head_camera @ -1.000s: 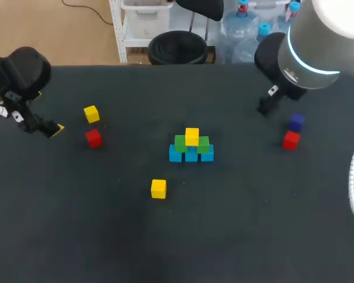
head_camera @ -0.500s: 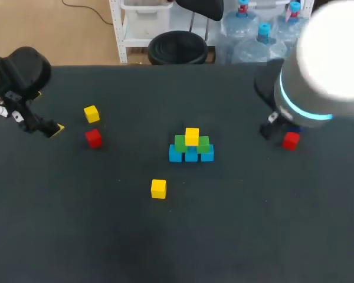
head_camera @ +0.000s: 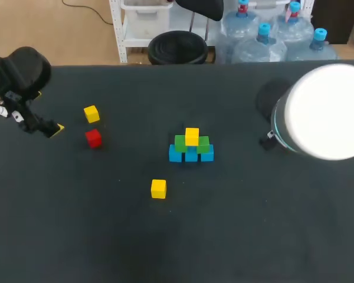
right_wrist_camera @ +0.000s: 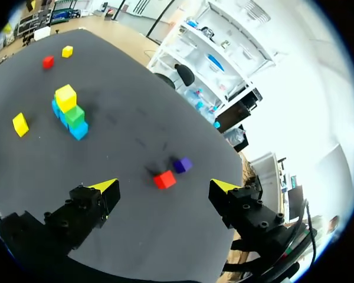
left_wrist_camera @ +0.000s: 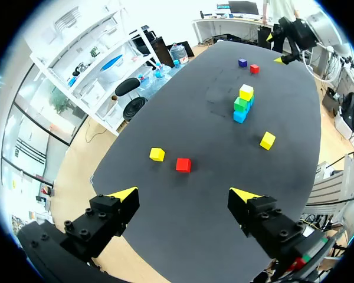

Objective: Place the blue cubes, place green cubes on the blue cubes, place the yellow cubes on the green cubes, then place the red cubes on the yellow cubes, and place purple cube on the red cubes.

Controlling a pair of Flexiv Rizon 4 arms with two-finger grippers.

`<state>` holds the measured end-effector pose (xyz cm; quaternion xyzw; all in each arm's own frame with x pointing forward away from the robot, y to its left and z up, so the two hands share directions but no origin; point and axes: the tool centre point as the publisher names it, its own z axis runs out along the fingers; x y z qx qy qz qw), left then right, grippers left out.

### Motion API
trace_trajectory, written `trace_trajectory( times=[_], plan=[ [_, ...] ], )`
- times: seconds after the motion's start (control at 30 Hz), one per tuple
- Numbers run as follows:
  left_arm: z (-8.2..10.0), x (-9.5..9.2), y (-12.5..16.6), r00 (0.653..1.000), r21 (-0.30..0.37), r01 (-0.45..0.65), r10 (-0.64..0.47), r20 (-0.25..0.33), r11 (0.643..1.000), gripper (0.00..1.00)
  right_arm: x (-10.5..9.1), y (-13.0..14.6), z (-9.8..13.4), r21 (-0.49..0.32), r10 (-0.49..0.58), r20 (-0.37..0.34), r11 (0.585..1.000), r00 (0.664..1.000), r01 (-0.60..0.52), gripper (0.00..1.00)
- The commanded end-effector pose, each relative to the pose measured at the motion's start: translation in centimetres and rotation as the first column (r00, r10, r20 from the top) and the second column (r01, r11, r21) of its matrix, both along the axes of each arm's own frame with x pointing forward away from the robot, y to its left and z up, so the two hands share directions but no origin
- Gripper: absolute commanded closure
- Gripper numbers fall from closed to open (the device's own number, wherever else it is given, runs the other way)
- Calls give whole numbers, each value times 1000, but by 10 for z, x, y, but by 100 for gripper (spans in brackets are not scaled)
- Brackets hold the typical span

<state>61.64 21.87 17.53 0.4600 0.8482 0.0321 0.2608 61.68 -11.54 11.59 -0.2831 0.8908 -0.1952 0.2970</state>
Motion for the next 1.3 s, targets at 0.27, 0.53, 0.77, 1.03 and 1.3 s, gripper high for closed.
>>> trace_trajectory(
  times=[0.27,0.53,0.77,1.03,1.3],
  plan=[
    [0,1,1,1000,-2,3,-3,0,1000,0,7,1,-32,-14,-100,-28,995,995,99,0],
    [0,1,1,1000,-2,3,-3,0,1000,0,13,0,9,-12,-75,49,997,996,76,0],
    [0,1,1,1000,-2,3,-3,0,1000,0,21,-15,70,15,-103,145,995,984,101,0],
    [0,1,1,1000,-2,3,-3,0,1000,0,26,-35,97,13,-164,210,986,964,166,0],
    [0,1,1,1000,-2,3,-3,0,1000,0,25,-39,86,35,-161,176,987,971,157,0]
  ],
)
